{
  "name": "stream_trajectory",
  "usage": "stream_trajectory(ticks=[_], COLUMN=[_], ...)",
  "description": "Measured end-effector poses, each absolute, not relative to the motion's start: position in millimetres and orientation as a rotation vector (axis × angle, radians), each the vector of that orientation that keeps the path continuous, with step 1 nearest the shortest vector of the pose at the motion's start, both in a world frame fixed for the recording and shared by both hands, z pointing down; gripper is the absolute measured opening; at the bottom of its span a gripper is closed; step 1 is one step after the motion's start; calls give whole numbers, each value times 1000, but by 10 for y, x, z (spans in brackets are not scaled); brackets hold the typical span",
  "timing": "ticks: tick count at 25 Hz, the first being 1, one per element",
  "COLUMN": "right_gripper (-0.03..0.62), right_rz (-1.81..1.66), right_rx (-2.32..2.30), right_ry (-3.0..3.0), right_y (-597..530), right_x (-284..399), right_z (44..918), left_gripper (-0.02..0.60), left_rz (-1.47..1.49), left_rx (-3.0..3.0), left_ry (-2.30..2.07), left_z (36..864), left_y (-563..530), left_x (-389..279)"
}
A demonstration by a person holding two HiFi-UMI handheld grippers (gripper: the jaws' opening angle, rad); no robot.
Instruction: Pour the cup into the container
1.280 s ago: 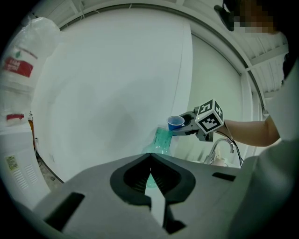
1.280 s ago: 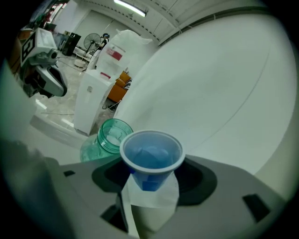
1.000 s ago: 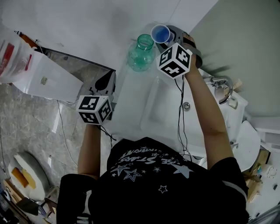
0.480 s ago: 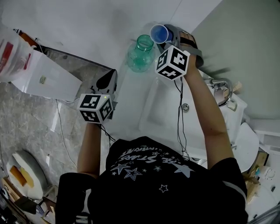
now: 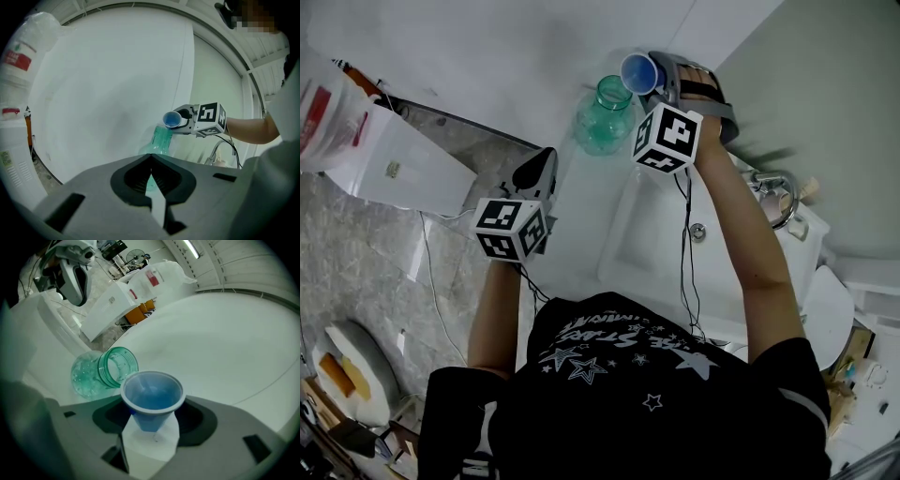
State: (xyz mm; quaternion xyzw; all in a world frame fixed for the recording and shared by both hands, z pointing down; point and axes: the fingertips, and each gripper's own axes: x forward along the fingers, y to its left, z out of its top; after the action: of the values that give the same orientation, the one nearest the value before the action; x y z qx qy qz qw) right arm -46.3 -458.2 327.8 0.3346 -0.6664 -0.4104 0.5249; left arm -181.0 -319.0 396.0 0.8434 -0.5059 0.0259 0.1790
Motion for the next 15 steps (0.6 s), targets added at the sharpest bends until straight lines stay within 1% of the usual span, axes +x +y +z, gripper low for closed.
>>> stream_trajectory(ticks=[15], right_gripper=[284], right_rz=[-1053], right_rx=[819], right_ry=[-1491], right_y=[-4580], right_x=[-414], right_z=[3248], left_gripper=[9], left_rz=[65], left_rx=[2386], left_ry=[-1426], left_z=[3965], left_y=[-3182], left_x=[-1823])
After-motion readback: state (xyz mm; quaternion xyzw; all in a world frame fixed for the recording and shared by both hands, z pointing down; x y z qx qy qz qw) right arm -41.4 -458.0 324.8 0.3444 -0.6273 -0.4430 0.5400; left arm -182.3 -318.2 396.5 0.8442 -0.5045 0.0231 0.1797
